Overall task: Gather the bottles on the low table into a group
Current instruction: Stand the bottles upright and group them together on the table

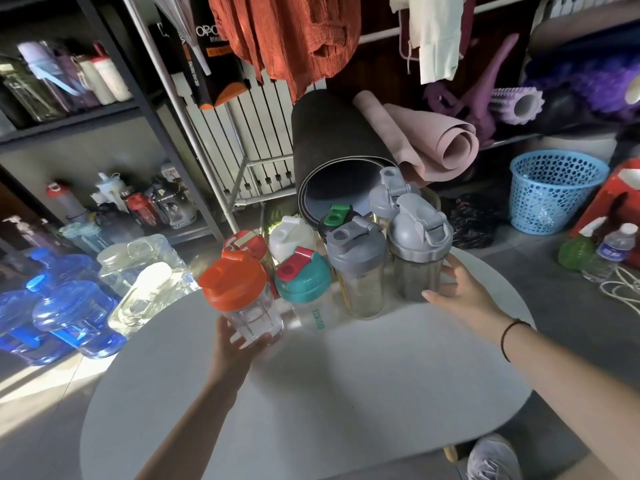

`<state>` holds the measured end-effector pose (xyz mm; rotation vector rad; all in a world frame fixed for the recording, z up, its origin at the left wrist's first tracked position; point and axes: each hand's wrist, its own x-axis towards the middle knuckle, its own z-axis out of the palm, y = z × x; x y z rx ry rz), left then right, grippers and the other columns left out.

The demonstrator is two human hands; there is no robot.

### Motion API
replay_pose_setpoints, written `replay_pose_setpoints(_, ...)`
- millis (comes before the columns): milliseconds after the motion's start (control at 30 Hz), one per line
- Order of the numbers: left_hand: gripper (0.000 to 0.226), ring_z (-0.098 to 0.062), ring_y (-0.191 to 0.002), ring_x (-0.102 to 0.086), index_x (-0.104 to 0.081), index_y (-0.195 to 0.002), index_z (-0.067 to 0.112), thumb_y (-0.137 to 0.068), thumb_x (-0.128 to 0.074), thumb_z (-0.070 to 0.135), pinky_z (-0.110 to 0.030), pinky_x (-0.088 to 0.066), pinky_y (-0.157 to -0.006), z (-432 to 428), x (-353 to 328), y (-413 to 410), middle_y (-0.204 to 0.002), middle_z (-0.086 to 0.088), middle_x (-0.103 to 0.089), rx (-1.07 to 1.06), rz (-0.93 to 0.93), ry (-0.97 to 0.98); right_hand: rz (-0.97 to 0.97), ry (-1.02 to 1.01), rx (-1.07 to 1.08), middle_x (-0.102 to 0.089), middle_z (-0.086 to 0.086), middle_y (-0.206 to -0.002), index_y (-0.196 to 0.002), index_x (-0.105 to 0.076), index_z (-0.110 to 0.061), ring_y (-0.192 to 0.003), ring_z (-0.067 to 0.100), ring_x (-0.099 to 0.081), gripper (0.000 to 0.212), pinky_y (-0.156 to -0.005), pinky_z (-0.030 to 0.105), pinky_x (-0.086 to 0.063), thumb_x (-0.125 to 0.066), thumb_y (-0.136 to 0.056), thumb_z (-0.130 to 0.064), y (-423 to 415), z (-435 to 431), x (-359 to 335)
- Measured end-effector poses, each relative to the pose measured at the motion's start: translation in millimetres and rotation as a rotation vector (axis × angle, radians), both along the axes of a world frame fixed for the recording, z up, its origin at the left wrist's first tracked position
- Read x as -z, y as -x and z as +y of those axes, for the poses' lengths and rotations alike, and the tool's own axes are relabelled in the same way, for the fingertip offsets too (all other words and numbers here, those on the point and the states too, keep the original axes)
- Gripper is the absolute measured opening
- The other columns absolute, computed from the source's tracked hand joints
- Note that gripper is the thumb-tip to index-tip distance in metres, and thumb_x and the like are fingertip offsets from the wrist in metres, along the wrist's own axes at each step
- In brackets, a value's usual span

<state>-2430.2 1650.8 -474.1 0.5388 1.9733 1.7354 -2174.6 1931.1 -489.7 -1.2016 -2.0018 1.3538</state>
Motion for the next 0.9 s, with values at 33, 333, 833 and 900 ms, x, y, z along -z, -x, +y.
replay_pose_setpoints(33,0.061,-0.018,-0.096,-0.060,-0.044,-0.112,0.035,-0.077,-0.073,-0.006,-0.023,-0.048,-0.067,0,1,1,-0.112,0.006,-0.056,0.002,0.012,0.004,0.014,-0.009,-0.010,-0.050,-0.005,-0.135,-0.148,-0.025,-0.030,-0.110,0.020,-0.059,0.086,-0.092,0.032,-0.044,-0.076,-0.079,-0.018,5,0,-2)
replay_pose_setpoints(333,0.063,-0.014,-0.099,-0.062,-0.045,-0.108,0.044,-0.073,-0.080,0.005,-0.027,-0.051,-0.073,-1,5,9,-0.115,0.011,-0.056,0.022,0.018,0.011,0.112,0.048,-0.006,-0.052,-0.003,-0.131,-0.145,-0.031,-0.031,-0.093,0.016,-0.067,0.082,-0.090,0.032,-0.048,-0.076,-0.079,-0.016,13,0,6)
replay_pose_setpoints(833,0.069,-0.011,-0.100,-0.061,-0.043,-0.121,0.035,-0.073,-0.080,0.004,-0.024,-0.050,-0.070,-1,6,10,-0.115,0.010,-0.058,0.041,0.040,0.015,0.105,0.004,0.041,-0.054,-0.009,-0.124,-0.140,-0.033,-0.027,-0.103,0.018,-0.062,0.084,-0.092,0.034,-0.047,-0.082,-0.071,-0.023,19,-10,4)
replay_pose_setpoints(900,0.065,-0.008,-0.099,-0.060,-0.043,-0.117,0.039,-0.076,-0.078,0.004,-0.023,-0.050,-0.071,0,7,8,-0.113,0.015,-0.058,0.040,0.052,0.024,0.113,-0.016,0.069,-0.055,-0.007,-0.119,-0.140,-0.034,-0.023,-0.098,0.018,-0.062,0.081,-0.087,0.028,-0.042,-0.081,-0.074,-0.021,20,-12,1)
